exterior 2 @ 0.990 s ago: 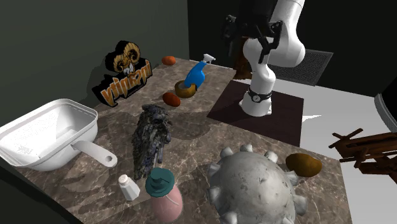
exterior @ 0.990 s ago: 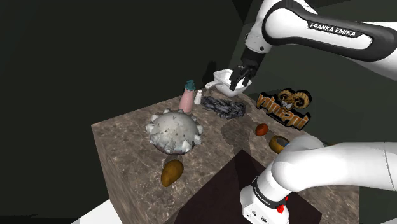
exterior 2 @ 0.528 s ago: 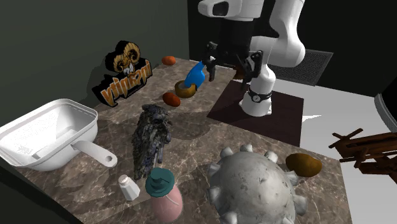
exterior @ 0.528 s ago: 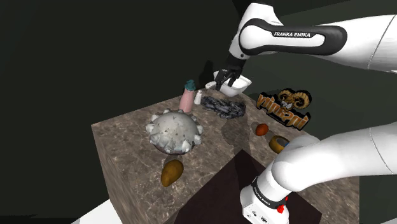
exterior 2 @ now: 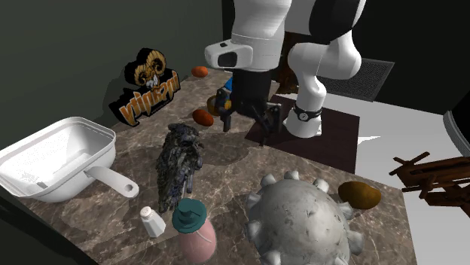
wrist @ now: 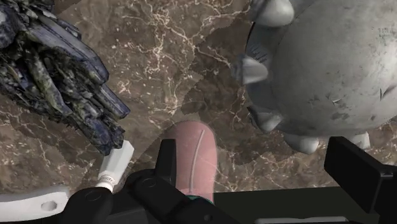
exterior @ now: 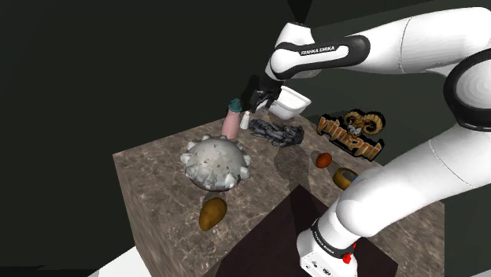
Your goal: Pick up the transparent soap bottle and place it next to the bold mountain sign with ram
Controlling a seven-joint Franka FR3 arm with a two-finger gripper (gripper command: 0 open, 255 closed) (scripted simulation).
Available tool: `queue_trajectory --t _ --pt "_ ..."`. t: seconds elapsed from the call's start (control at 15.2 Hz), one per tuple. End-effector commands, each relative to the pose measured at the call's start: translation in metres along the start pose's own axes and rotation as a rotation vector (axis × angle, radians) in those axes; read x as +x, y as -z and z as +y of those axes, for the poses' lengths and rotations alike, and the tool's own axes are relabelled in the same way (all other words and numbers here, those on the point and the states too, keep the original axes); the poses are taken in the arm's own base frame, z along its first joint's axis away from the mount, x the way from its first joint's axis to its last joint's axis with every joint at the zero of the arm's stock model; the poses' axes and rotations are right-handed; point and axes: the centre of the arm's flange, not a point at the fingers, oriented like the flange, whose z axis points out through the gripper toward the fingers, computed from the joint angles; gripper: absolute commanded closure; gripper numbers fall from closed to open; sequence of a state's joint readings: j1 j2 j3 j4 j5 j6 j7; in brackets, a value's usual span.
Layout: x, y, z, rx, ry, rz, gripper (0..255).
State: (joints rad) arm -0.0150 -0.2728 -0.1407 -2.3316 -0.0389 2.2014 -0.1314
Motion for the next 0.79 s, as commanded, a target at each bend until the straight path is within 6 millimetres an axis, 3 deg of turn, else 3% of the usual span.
queue_trajectory --t 0.0,0.73 --pt "0.019 -0.018 0.008 -0.001 0.0 0.016 0" --pt "0.118 -0.103 0.035 0.0 -0.001 0.09 0"
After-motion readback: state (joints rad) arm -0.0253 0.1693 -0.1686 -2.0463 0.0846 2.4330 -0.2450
